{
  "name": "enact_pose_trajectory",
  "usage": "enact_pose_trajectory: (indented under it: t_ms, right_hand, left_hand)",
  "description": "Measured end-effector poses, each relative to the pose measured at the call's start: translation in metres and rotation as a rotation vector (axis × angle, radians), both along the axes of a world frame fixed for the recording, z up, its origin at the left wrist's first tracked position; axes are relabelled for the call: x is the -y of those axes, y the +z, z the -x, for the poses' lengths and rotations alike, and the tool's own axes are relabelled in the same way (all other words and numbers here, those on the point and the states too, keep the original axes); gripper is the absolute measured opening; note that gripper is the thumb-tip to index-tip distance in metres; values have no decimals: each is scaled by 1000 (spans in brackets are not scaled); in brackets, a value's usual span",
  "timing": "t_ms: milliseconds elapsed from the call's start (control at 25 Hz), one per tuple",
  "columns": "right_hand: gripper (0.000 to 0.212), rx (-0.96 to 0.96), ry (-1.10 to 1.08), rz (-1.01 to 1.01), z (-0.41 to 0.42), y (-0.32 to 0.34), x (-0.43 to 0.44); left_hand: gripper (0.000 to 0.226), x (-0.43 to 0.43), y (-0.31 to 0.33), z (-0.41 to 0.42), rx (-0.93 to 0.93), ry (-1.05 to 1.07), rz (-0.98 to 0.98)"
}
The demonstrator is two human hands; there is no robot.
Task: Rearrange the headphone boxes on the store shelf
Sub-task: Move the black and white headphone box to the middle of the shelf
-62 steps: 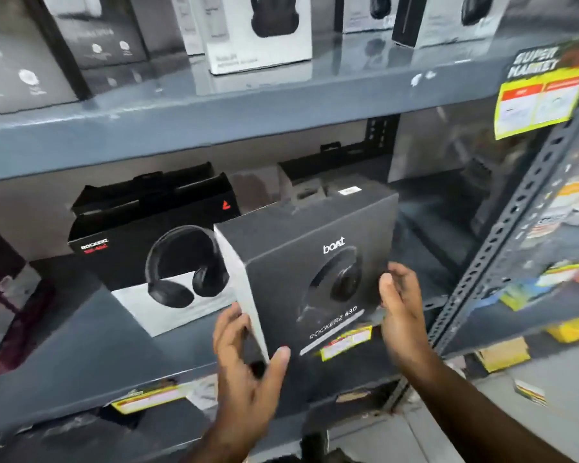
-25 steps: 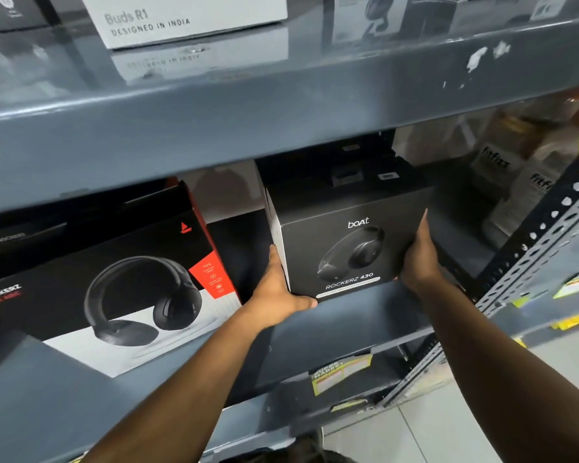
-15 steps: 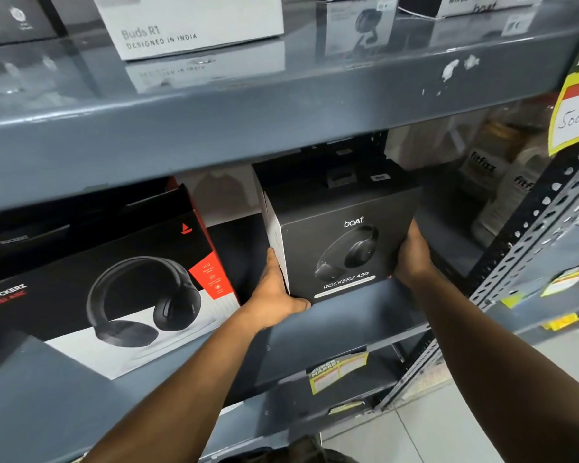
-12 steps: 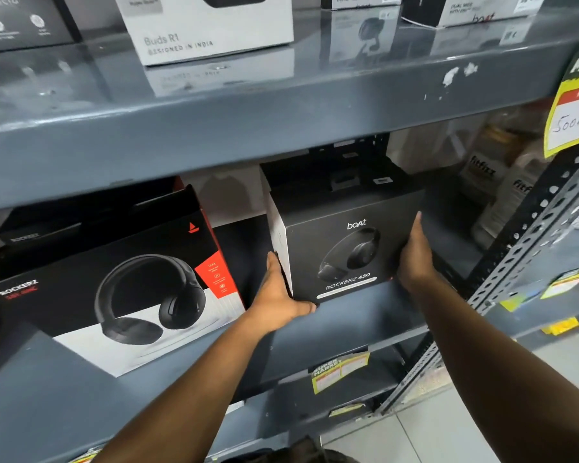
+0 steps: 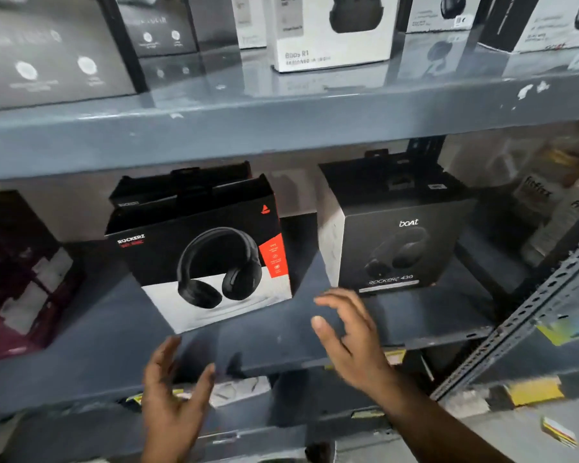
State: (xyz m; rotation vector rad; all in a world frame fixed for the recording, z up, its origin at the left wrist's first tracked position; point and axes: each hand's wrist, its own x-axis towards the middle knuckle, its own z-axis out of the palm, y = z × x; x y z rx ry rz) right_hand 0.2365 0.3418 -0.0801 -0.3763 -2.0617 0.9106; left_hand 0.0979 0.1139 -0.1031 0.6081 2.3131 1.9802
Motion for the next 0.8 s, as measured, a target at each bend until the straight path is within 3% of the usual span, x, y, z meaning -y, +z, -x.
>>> enact_pose_trajectory:
  t_ms: [120, 240, 360, 440, 520, 640, 720, 800]
  right_hand:
    - [42, 77, 120, 19, 37, 0, 21]
    - [47, 55, 96, 222, 66, 15, 29]
    - [59, -19, -42, 352, 90, 47, 22]
    - [59, 33, -176, 392, 103, 62, 13]
    - [56, 102, -163, 556, 117, 63, 1]
    - [72, -58, 37, 1044, 145, 59, -6]
    - [63, -116, 9, 1128, 160, 62, -6]
    - [69, -155, 33, 1199, 166, 70, -1]
  left_hand:
    - [56, 31, 23, 36, 80, 101, -93]
    - [52, 39, 41, 72, 162, 70, -112]
    - [63, 41, 41, 118, 237, -4, -79]
    - [67, 41, 40, 143, 270, -90, -30]
    - [93, 35, 46, 156, 234, -225, 77]
    - [138, 25, 55, 169, 180, -466, 295]
    - [152, 21, 50, 188, 201, -556, 389]
    - [155, 18, 47, 200, 185, -598, 412]
